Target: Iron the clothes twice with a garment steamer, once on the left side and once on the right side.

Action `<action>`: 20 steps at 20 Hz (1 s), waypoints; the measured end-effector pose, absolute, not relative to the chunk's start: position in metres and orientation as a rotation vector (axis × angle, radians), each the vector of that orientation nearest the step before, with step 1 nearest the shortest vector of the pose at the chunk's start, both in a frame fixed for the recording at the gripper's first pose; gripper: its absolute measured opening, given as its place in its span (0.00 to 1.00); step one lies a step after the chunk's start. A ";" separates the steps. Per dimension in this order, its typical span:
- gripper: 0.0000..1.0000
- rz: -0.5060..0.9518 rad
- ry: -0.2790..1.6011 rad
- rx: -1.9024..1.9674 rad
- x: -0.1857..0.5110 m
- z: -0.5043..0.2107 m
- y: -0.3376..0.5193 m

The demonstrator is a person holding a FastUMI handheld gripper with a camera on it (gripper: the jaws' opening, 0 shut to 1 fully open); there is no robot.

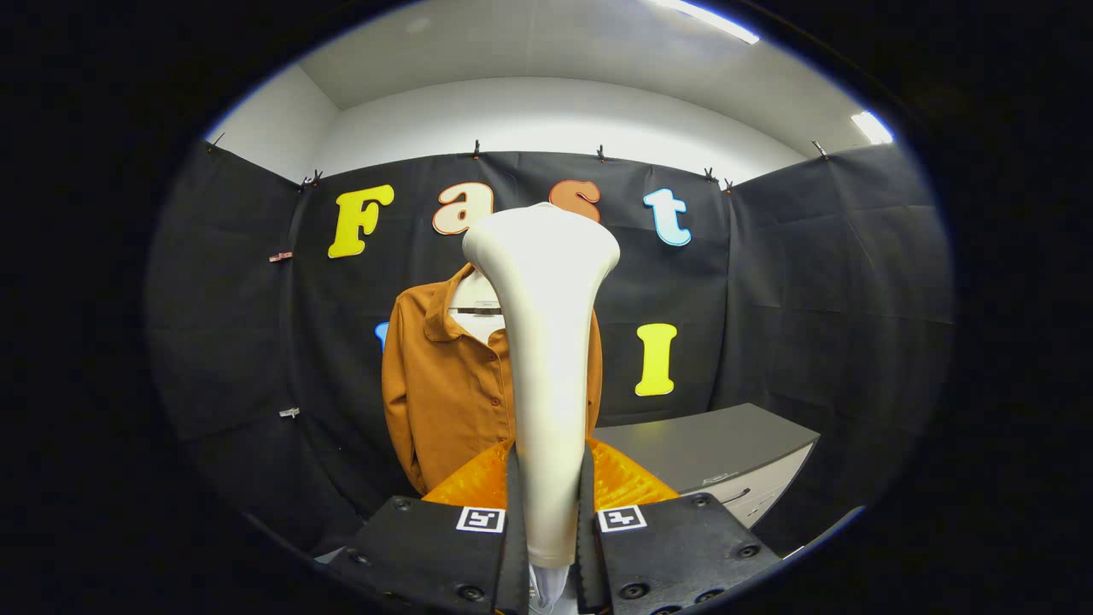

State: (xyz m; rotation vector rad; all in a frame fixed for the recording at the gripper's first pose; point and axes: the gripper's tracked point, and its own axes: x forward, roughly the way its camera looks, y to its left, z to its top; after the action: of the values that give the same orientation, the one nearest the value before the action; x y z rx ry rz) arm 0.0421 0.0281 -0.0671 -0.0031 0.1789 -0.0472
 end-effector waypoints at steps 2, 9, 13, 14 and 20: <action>0.25 -0.051 0.172 -0.002 0.039 -0.063 0.025; 0.25 -0.043 0.159 -0.011 0.031 -0.057 0.027; 0.25 -0.043 0.159 -0.008 0.029 -0.056 0.025; 0.25 -0.044 0.157 -0.007 0.029 -0.055 0.023; 0.25 -0.044 0.160 -0.003 0.027 -0.055 0.019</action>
State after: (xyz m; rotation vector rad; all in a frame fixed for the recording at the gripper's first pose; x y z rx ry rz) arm 0.0269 0.0193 -0.0554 -0.0032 0.1599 -0.0440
